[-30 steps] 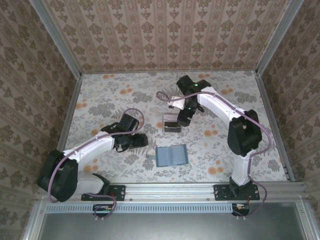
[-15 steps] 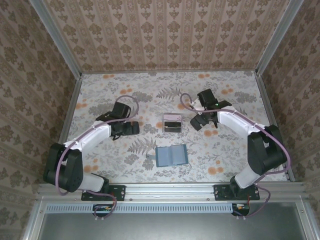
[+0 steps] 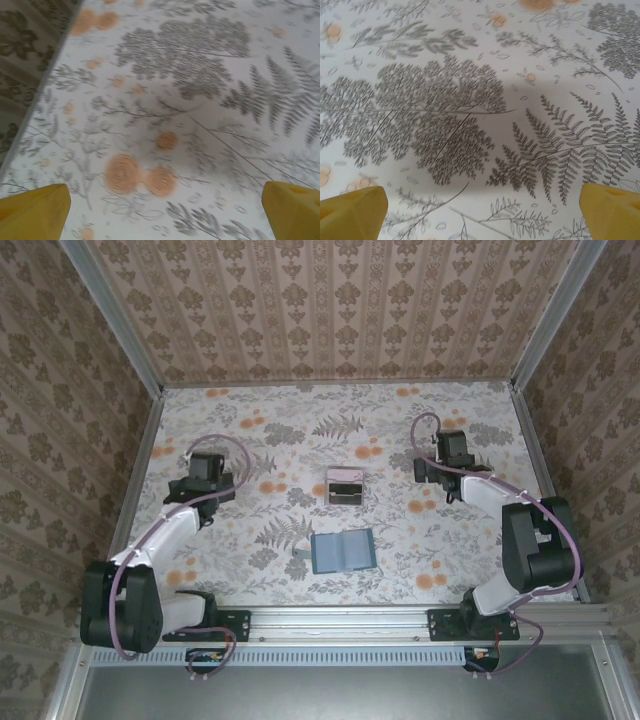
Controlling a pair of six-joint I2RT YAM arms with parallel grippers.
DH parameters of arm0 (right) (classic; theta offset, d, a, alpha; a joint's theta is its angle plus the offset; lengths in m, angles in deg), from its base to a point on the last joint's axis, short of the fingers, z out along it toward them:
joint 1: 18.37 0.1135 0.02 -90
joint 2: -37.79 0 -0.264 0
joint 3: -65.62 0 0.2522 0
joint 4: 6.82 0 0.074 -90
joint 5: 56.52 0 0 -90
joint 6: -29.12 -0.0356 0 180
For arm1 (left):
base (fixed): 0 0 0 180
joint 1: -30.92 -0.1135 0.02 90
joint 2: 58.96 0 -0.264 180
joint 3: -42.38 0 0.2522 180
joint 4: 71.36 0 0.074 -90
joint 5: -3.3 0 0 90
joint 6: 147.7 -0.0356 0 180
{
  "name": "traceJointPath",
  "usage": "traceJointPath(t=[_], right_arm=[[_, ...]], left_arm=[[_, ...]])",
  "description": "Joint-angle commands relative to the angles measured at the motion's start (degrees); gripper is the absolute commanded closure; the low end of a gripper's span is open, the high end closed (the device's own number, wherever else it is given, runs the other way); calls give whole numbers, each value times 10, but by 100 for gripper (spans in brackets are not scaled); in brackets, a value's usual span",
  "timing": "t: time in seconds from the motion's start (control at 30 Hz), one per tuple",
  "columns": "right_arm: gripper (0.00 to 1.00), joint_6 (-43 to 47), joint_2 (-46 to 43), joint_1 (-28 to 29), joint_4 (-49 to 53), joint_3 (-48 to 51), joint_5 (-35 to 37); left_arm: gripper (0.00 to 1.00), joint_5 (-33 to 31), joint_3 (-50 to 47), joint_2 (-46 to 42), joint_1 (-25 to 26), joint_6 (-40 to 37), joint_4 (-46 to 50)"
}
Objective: Take the credit cards out of the card holder
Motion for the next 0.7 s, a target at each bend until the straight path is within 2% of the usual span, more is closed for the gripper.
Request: traceJointPath(t=[0.0, 0.13, 0.23, 0.33, 0.67], right_arm=[[0, -41, 0, -2, -101, 32, 19], [0, -8, -15, -3, -200, 76, 22], [0, 10, -20, -4, -243, 94, 21], [0, 20, -18, -4, -329, 134, 17], [0, 17, -33, -17, -400, 183, -21]], left_arm=[[0, -4, -53, -6, -29, -65, -146], [0, 46, -76, 37, -79, -57, -214], [0, 64, -64, 64, -93, -66, -237], [0, 89, -66, 89, -100, -87, -306], [0, 170, -48, 137, -124, -112, -370]])
